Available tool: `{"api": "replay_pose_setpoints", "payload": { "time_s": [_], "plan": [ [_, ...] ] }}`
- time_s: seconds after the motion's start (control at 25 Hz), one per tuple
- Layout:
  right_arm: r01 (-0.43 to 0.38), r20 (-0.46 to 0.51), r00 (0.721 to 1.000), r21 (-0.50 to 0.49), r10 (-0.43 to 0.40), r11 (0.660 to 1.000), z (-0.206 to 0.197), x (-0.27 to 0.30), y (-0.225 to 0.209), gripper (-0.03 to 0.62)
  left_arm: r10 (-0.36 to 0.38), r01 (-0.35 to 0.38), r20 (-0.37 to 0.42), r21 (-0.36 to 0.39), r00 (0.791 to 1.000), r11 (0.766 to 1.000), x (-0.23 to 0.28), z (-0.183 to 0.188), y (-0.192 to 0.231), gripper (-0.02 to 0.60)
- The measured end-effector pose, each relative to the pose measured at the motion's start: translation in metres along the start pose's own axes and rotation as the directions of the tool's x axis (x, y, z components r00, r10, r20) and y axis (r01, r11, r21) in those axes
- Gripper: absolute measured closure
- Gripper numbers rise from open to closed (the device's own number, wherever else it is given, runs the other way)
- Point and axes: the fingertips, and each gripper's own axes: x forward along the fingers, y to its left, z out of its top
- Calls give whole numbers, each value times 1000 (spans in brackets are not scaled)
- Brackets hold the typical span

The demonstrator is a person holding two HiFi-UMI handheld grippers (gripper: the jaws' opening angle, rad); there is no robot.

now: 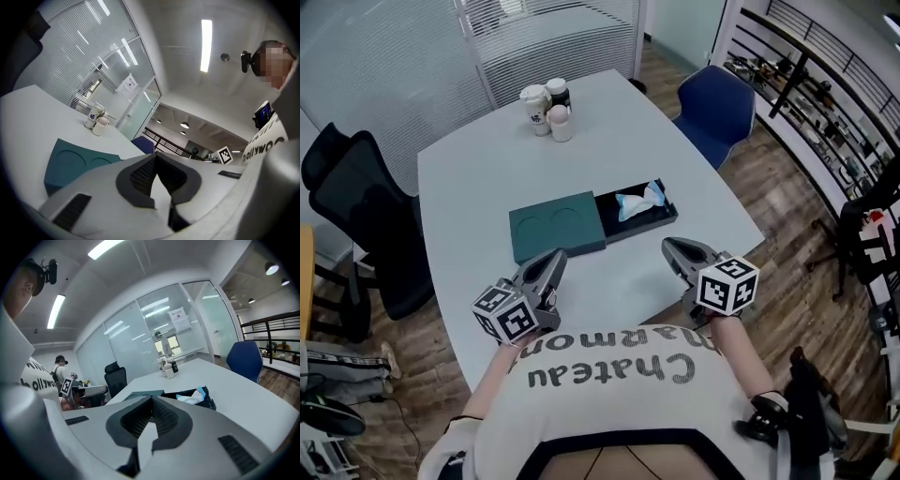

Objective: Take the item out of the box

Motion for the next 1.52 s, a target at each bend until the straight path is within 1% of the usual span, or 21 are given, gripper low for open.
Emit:
{"api": "replay_pose_setpoints", "payload": {
  "time_s": [0.16, 0.36, 0.52, 0.72, 0.8, 0.88, 1.04, 1.12, 1.24, 1.28, 1.32, 1.4, 1.48, 1.52],
  "plan": [
    [-67, -21, 998, -32, 67, 997, 13, 15, -19, 594, 74, -74, 37, -6, 997, 997, 13, 4, 5, 588],
    [-120, -26, 993, -93, 118, 988, 34, 32, -40, 594, 144, -143, 83, -13, 986, 990, 21, 12, 8, 588],
    [-127, -41, 992, -140, 122, 982, 46, 46, -60, 594, 196, -197, 70, 6, 978, 980, 18, 9, 12, 588],
    [-166, -47, 986, -113, 161, 980, 59, 72, -73, 594, 257, -255, 77, -39, 963, 966, 9, 12, 22, 588],
    [-169, -67, 984, -126, 162, 977, 61, 82, -78, 594, 287, -285, 71, -46, 955, 958, 3, 11, 26, 589],
    [-171, -99, 983, -159, 156, 972, 60, 93, -82, 594, 319, -316, 64, -53, 945, 947, -3, 10, 32, 589],
    [-190, -172, 973, -238, 152, 952, 51, 116, -82, 594, 367, -363, 61, -72, 928, 929, -14, 10, 43, 589],
    [-207, -228, 963, -284, 144, 936, 41, 127, -83, 594, 385, -380, 55, -79, 921, 922, -16, 8, 46, 589],
    [-230, -305, 944, -336, 126, 913, 25, 137, -87, 594, 396, -392, 41, -84, 917, 916, -14, 3, 50, 589],
    [-240, -323, 938, -337, 128, 910, 21, 140, -89, 551, 397, -393, 37, -84, 917, 916, -13, 1, 51, 589],
    [-249, -340, 932, -338, 129, 908, 18, 142, -91, 522, 397, -393, 34, -85, 917, 915, -12, 0, 51, 589],
    [-253, -370, 923, -367, 109, 895, 11, 146, -96, 522, 399, -396, 23, -85, 917, 914, -11, -3, 50, 589],
    [-254, -408, 911, -425, 67, 869, 5, 149, -104, 520, 403, -401, 10, -85, 915, 912, -13, -5, 49, 589],
    [-261, -430, 902, -453, 47, 852, 2, 152, -107, 509, 406, -404, 6, -85, 914, 911, -14, -6, 49, 589]
  ]
}}
